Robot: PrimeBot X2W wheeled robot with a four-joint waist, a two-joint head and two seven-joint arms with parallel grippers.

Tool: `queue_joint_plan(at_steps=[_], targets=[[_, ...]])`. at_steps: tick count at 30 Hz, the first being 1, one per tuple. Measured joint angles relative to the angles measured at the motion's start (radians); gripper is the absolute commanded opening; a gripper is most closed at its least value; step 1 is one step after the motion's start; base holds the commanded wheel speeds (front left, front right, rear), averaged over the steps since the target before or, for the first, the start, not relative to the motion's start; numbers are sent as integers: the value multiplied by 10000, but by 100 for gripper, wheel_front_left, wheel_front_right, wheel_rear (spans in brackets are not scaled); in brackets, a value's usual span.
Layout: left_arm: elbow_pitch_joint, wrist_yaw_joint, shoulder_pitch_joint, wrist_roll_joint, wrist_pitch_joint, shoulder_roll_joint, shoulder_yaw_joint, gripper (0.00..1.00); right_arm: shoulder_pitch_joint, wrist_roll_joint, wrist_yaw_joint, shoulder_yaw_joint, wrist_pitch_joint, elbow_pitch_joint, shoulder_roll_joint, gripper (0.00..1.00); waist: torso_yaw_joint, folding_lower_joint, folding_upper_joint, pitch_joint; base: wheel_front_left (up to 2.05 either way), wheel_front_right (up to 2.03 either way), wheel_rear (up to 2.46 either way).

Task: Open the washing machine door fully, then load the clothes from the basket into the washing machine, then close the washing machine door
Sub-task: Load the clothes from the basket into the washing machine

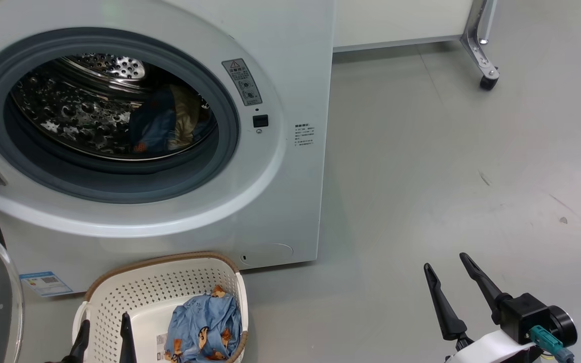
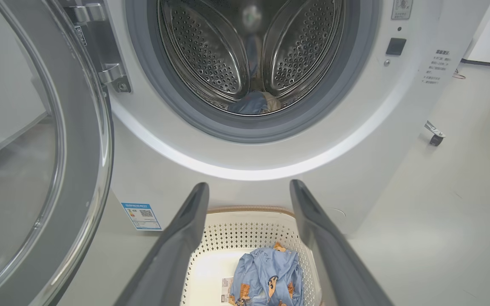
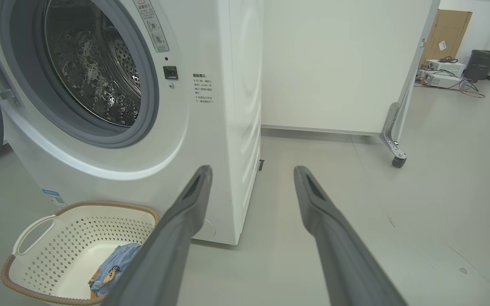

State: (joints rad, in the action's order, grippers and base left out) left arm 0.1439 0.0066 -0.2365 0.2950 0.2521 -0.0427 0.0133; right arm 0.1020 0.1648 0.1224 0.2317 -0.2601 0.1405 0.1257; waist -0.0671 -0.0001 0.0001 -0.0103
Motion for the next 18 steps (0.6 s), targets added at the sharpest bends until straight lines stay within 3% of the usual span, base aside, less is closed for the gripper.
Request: queue_joint_plan(at_steps=[5, 18], targets=[[23, -2, 8, 265, -6, -6, 199, 100, -91, 0, 0, 113, 0, -88, -105, 100, -190, 0, 0, -409, 0, 0, 0], [510, -123, 1237, 869, -1329, -81, -73, 100, -914, -17, 0, 173, 0, -389, -345, 100, -892, 0, 0, -1996, 0, 0, 0]])
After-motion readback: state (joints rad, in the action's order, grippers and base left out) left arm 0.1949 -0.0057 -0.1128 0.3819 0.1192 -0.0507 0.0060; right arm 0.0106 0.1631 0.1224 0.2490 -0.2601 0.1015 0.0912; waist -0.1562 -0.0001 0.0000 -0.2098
